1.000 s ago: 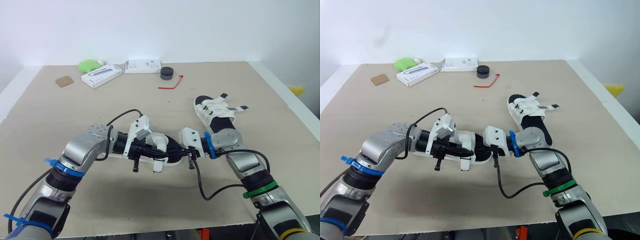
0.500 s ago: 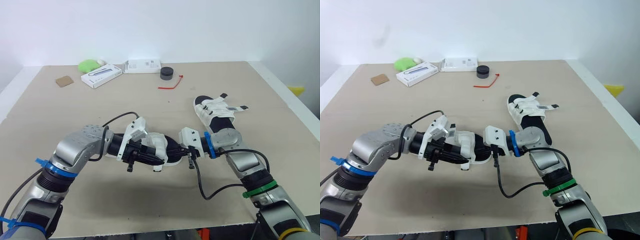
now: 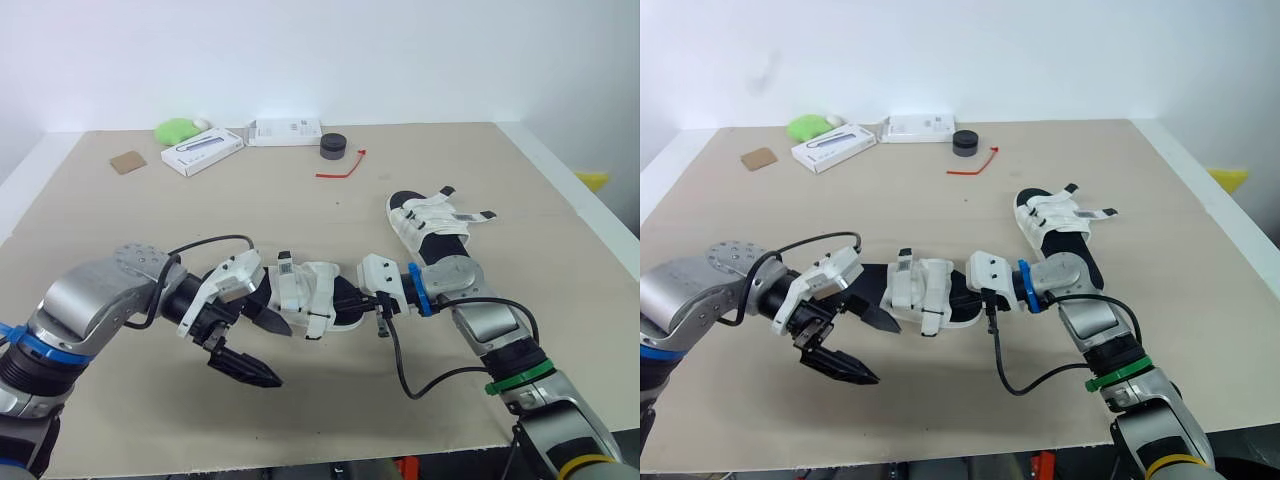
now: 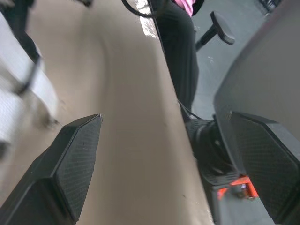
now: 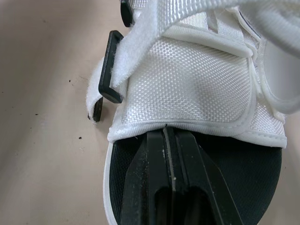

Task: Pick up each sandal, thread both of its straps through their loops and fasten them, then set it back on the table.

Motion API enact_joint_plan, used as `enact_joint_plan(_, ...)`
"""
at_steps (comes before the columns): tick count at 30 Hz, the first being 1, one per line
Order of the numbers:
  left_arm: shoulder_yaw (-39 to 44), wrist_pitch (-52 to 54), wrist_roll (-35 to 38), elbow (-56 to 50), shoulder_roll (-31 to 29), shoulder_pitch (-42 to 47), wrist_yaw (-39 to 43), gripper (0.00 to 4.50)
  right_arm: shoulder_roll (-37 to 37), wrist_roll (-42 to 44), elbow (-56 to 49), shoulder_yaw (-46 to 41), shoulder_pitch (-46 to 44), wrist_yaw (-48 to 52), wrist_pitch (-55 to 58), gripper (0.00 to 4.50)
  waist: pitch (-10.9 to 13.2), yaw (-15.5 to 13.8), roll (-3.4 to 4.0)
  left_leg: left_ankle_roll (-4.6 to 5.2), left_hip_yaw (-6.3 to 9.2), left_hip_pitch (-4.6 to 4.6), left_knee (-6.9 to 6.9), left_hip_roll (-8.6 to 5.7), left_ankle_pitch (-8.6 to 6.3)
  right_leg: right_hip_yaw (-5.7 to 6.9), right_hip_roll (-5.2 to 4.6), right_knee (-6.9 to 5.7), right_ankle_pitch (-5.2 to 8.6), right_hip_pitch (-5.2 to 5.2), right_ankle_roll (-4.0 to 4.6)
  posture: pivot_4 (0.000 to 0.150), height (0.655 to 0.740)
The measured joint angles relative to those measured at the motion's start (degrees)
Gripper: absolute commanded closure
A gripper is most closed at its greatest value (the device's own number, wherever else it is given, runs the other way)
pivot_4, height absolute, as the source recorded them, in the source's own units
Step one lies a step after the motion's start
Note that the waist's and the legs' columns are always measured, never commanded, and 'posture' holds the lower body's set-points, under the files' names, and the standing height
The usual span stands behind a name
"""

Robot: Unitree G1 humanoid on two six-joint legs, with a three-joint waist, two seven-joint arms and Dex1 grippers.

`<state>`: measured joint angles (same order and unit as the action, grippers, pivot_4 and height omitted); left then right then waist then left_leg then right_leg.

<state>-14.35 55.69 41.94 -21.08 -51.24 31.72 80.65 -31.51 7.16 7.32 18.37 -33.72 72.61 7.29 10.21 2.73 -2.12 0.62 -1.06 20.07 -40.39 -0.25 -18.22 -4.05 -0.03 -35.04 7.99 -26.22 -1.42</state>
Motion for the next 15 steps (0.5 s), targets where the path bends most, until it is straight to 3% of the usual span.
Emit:
enact_joint_plan(3,1.05,0.25,0.69,-1.00,0.73,-2.31,-2.17,0.04,0.03,0.00,0.18,0.00,-0.03,0.11,-0.09,4.50,0.00,0.00,0.01,0.00,0.00,-0.02,0.00,-0.01,0.00,-0.01,0.00,0.00,0.00,0.01,0.00,0.150,0.7400)
enact_joint_plan(15,1.45,-6.44,-5.44,2.20,15.01,-11.44,-20.32,0.04,0.09,-0.12,0.27,0.02,-0.15,0.21,-0.13,4.50,0.00,-0.05,0.00,0.00,0.01,-0.02,0.00,0.01,0.00,-0.01,-0.04,-0.02,-0.04,0.01,-0.01,0.150,0.7400)
